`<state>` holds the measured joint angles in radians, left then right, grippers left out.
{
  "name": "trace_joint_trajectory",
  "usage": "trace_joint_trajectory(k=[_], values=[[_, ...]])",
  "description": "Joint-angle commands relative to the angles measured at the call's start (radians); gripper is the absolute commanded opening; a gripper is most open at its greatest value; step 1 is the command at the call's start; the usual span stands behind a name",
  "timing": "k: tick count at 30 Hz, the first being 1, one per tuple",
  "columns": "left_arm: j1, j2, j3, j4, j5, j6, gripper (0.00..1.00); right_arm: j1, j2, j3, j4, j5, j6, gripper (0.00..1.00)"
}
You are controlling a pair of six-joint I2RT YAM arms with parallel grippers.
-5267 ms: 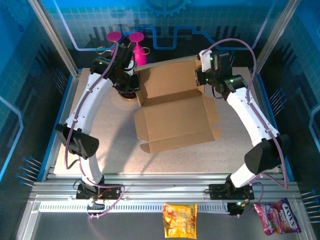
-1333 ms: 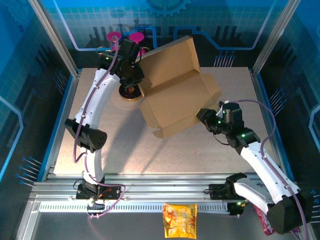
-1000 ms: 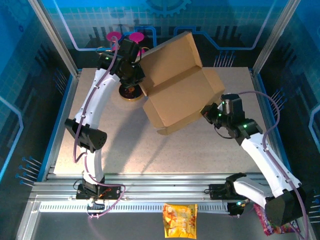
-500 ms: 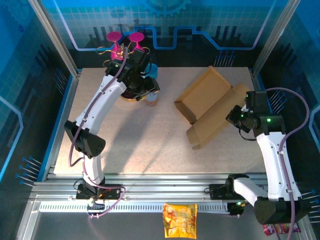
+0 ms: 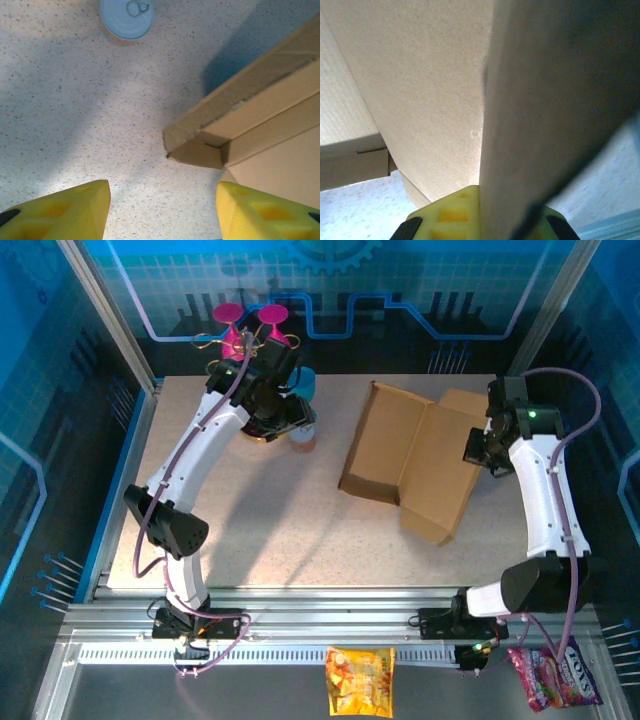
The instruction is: Fold the paper box
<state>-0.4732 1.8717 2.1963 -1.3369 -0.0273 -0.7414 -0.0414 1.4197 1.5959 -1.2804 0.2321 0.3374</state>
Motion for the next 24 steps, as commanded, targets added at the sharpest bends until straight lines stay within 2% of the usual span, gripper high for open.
trace_joint_trajectory(k=[1,5,9,13,17,20,24], values=[[0.000,-0.017,0.021,-0.045,-0.047,0.048,0.58,0.057,0.065,0.122,-0.024,0.136,-0.156,0.00],[0.004,-0.028,0.041,-0.044,-0.044,0.033,0.58,0.196,0.154,0.222,-0.020,0.317,-0.283,0.00],[0.019,-0.046,0.096,-0.032,-0.008,-0.055,0.57,0.316,0.191,0.270,0.017,0.464,-0.355,0.00],[0.046,-0.098,0.102,0.067,0.045,-0.196,0.51,0.470,0.143,0.203,0.210,0.574,-0.523,0.00],[0.089,-0.121,0.097,0.190,0.113,-0.315,0.47,0.584,0.093,0.091,0.429,0.604,-0.705,0.00],[0.122,-0.088,0.096,0.258,0.201,-0.390,0.47,0.624,0.103,0.080,0.475,0.613,-0.743,0.00],[0.130,-0.046,0.094,0.311,0.256,-0.486,0.49,0.676,0.105,0.050,0.551,0.629,-0.805,0.00]])
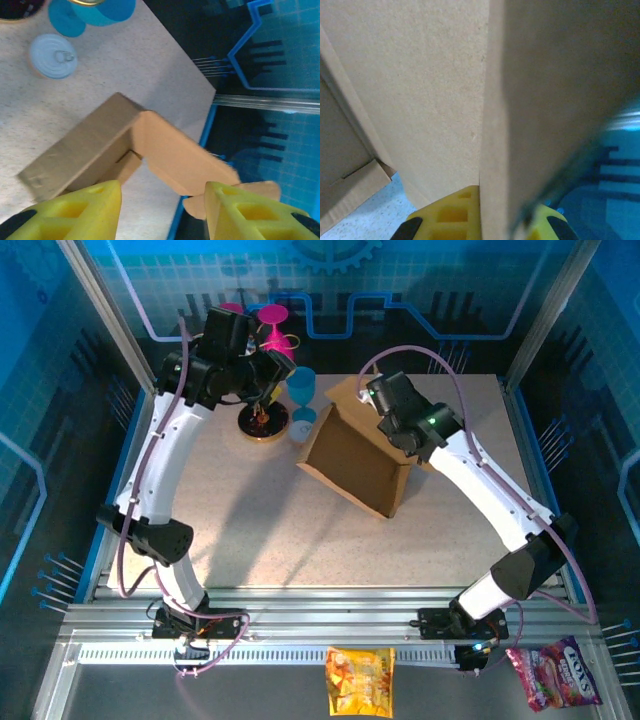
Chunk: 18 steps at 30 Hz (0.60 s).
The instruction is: Fold the paper box
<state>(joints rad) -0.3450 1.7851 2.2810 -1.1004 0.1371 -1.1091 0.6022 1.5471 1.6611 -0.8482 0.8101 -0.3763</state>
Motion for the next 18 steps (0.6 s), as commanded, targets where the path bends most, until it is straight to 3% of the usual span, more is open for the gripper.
trace_joint_trajectory(k=[1,10,18], values=[[0.003,0.043,-0.007,0.100,0.100,-0.148,0.49,0.046,-0.025,-0.025,0.141,0.050,-0.104,0.00],[0.014,0.079,-0.046,0.190,0.146,-0.267,0.49,0.116,-0.050,-0.082,0.205,0.042,-0.154,0.00],[-0.003,0.023,-0.230,0.280,0.184,-0.342,0.51,0.127,-0.047,-0.081,0.191,0.032,-0.135,0.00]])
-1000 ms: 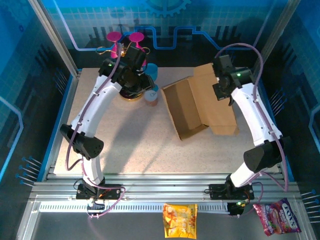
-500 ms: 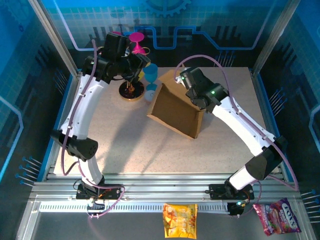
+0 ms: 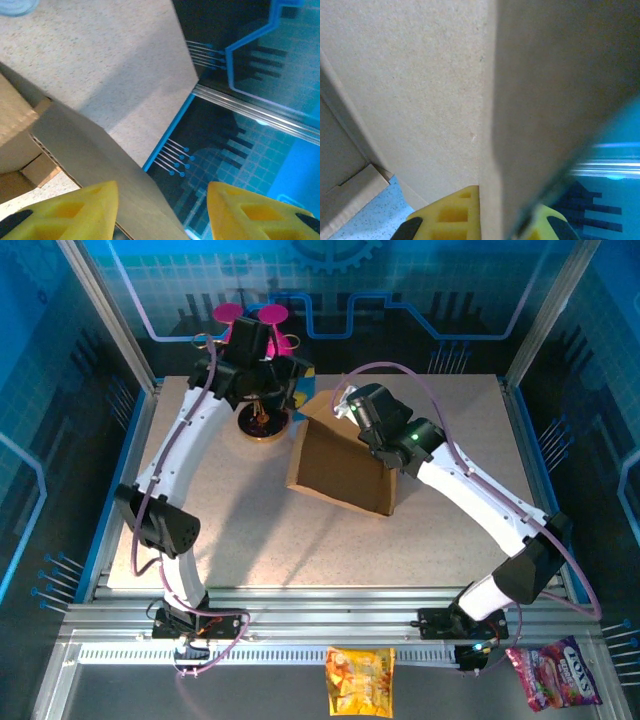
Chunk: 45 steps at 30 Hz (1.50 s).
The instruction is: Fold the paper box
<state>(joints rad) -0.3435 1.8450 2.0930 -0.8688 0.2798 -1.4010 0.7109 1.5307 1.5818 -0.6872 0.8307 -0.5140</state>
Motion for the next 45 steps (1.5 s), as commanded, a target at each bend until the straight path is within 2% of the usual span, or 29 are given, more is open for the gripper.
trace_joint_trajectory(k=[1,11,18,32,45], values=[[-0.005,-0.039,-0.060,0.064,0.049,-0.059,0.51,0.021,-0.032,-0.004,0.033,0.009,0.002,0.00],[-0.033,-0.077,-0.172,0.136,0.074,-0.140,0.53,0.027,-0.011,0.012,-0.005,0.007,0.038,0.00],[-0.037,-0.101,-0.296,0.245,0.106,-0.224,0.56,0.059,-0.032,-0.039,0.045,-0.002,-0.019,0.00],[-0.043,-0.087,-0.355,0.266,0.180,-0.240,0.57,0.094,-0.108,-0.177,0.184,-0.002,-0.167,0.00],[0.003,-0.220,-0.467,0.232,0.174,-0.281,0.59,0.085,-0.080,-0.192,0.212,-0.013,-0.195,0.00]])
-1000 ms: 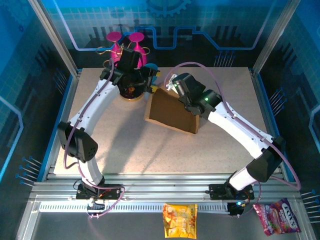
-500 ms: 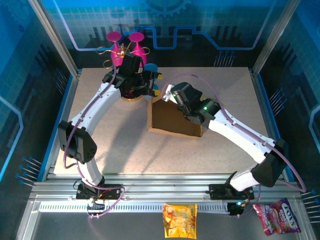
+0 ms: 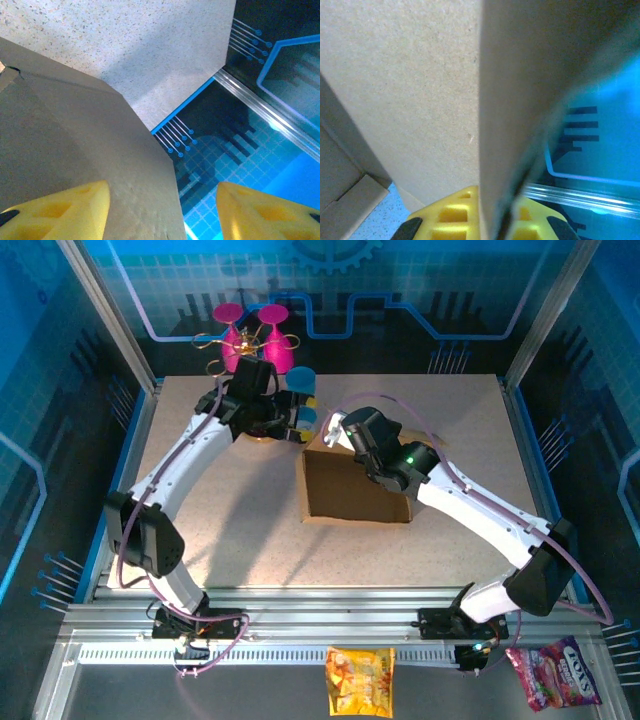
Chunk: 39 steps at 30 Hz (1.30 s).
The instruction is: Fold the paper box
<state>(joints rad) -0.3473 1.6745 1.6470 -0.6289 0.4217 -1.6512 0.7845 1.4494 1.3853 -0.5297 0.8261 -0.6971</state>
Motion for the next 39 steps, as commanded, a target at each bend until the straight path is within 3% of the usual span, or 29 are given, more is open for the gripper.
trace_joint_trajectory(k=[1,17,30,39], values=[[0.006,-0.051,-0.025,-0.006,0.041,-0.034,0.59,0.012,0.003,0.006,0.054,-0.009,-0.013,0.00],[0.002,-0.129,-0.153,0.070,0.102,-0.130,0.63,0.016,-0.003,-0.003,0.046,-0.026,-0.017,0.00],[-0.042,-0.086,-0.221,0.190,0.123,-0.196,0.64,0.066,-0.043,-0.067,0.118,-0.052,-0.106,0.00],[-0.042,-0.067,-0.259,0.213,0.126,-0.196,0.54,0.077,-0.108,-0.124,0.153,-0.109,-0.176,0.00]])
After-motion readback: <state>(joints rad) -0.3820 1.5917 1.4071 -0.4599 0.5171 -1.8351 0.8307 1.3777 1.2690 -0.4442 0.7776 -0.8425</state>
